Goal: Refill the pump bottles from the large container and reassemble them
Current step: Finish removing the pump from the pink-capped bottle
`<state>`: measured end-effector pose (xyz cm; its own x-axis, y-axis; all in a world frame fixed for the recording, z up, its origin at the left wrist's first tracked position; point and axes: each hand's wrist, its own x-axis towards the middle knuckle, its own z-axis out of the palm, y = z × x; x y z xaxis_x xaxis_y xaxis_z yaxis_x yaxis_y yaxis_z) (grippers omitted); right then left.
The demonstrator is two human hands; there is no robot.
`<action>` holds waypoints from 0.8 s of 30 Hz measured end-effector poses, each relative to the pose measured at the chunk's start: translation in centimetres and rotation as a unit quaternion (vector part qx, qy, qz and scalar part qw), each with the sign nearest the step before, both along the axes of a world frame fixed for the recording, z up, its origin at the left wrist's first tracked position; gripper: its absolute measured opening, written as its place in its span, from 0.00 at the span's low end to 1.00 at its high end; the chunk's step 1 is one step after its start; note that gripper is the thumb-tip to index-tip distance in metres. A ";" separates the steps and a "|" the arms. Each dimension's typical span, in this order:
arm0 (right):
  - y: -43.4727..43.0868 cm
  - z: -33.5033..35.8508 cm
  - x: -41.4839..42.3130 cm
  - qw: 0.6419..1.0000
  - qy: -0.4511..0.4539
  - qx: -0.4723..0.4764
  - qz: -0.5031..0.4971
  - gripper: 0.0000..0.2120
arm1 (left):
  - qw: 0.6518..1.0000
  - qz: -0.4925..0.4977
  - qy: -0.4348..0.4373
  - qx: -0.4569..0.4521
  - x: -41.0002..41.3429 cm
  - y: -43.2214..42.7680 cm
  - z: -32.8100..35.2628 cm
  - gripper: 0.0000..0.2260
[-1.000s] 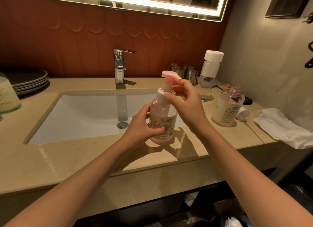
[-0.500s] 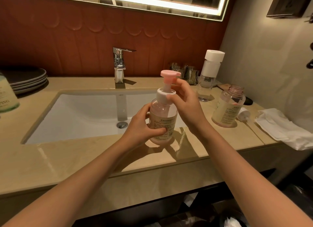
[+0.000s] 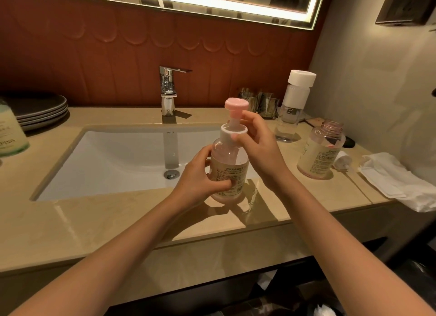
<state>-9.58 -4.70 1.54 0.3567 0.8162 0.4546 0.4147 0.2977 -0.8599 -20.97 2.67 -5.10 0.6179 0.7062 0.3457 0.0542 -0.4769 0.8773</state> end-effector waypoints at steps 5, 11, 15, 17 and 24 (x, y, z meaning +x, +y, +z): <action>0.1 -0.1 0.2 0.996 -0.041 0.020 -0.078 0.17 | 1.000 -0.001 0.000 -0.001 0.0 0.0 0.0 0.32; 0.0 -0.2 0.3 0.997 -0.020 0.037 -0.057 0.11 | 1.000 -0.003 -0.006 -0.009 0.0 -0.1 0.1 0.32; -0.2 -0.1 0.3 0.999 0.023 0.024 0.002 0.12 | 1.000 0.003 -0.001 -0.014 0.0 -0.1 0.0 0.33; 0.0 -0.2 0.2 1.000 0.006 0.019 -0.012 0.13 | 1.000 0.002 0.001 -0.014 0.1 -0.1 0.0 0.33; 0.1 -0.5 0.1 0.997 -0.027 0.050 -0.055 0.14 | 1.000 0.003 0.003 -0.007 0.0 -0.2 0.1 0.34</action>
